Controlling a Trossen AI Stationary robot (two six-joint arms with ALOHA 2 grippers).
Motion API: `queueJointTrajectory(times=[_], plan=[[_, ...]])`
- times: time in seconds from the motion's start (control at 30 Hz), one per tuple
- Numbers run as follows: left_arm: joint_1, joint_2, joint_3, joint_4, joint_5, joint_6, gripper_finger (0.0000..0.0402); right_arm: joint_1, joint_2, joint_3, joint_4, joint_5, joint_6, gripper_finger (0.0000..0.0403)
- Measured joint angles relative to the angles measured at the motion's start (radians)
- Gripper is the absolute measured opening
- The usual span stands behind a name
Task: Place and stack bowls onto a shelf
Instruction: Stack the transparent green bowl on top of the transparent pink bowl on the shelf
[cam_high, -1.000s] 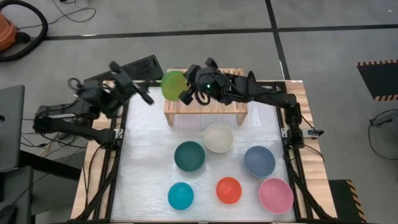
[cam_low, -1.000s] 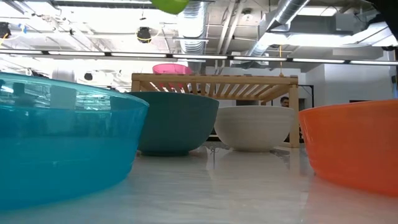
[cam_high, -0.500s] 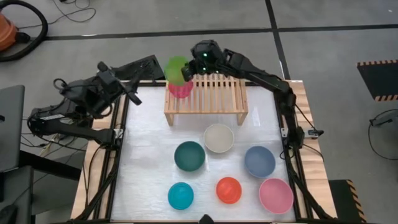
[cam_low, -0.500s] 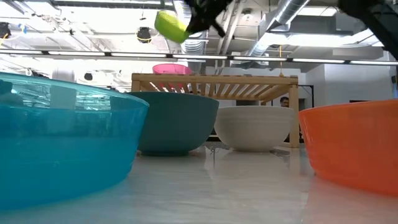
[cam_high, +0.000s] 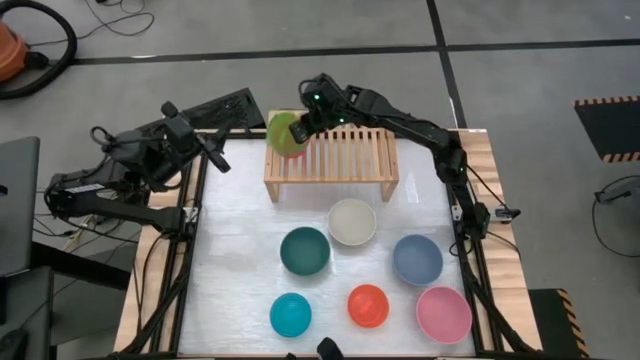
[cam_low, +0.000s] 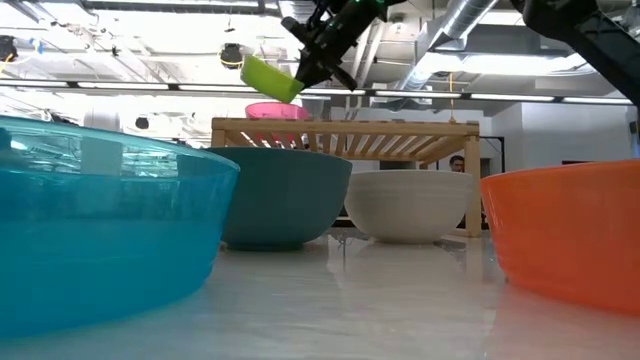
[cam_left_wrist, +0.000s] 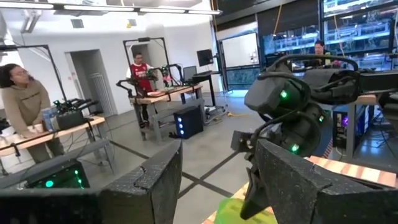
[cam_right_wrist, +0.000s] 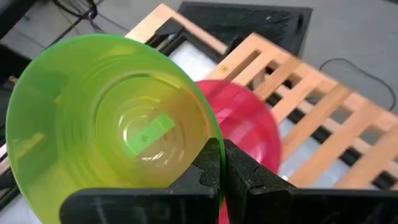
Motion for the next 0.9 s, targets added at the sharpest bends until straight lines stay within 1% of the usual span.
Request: queueJointTrajectory(times=[0.13,0.33,0.9], plan=[[0.000,-0.002,0.000,-0.001,-0.002,-0.015,0.0193,-0.013,0.000,0.000,-0.003,0.026,-0.007,0.0023],[0.000,-0.002,0.000,-0.002,-0.002,-0.018,0.0193,-0.035,0.000,0.000,-0.004,0.026,-0.018,0.0023],[0.000,-0.002,0.000,-0.016,-0.021,-0.050,0.0193,-0.047,0.012,0.001,0.003,0.033,-0.045,0.0023]])
